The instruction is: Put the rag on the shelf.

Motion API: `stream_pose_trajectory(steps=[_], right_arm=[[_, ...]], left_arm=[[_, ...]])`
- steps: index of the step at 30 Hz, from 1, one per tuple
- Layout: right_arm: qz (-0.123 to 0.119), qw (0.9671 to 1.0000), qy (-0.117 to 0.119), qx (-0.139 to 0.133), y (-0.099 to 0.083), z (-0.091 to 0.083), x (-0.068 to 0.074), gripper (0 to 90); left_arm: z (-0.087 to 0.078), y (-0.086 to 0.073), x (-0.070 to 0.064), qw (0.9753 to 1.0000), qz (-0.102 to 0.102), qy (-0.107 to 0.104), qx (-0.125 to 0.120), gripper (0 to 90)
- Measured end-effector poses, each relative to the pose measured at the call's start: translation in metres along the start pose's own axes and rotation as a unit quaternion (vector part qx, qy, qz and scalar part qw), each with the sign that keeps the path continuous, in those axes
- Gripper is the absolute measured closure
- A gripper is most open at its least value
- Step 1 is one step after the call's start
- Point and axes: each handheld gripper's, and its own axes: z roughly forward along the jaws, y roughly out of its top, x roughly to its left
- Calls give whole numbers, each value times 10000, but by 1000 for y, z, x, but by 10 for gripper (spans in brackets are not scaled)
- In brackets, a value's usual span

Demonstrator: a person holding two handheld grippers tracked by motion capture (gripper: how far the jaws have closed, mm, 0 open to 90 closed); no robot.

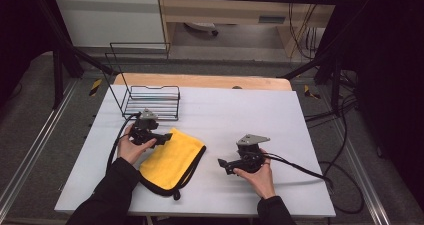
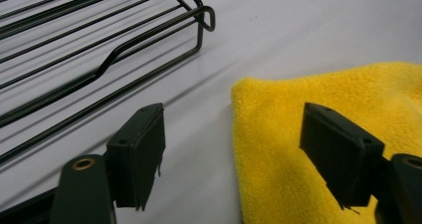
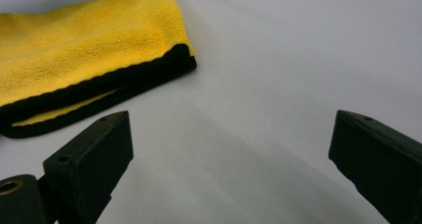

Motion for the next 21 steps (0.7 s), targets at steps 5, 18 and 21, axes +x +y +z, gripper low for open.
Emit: stream_pose_trajectory(steps=[5, 18, 21], right_arm=[[39, 10000, 24, 46, -1, 2, 1, 48], [213, 9998, 52, -24, 1, 3, 1, 56], [264, 9996, 25, -1, 4, 7, 2, 50]], left_arm=[[10, 0, 5, 9997, -190, -149, 71, 437], [29, 6, -1, 9979, -270, -466, 369, 659], [30, 5, -5, 9981, -219, -415, 408, 680]])
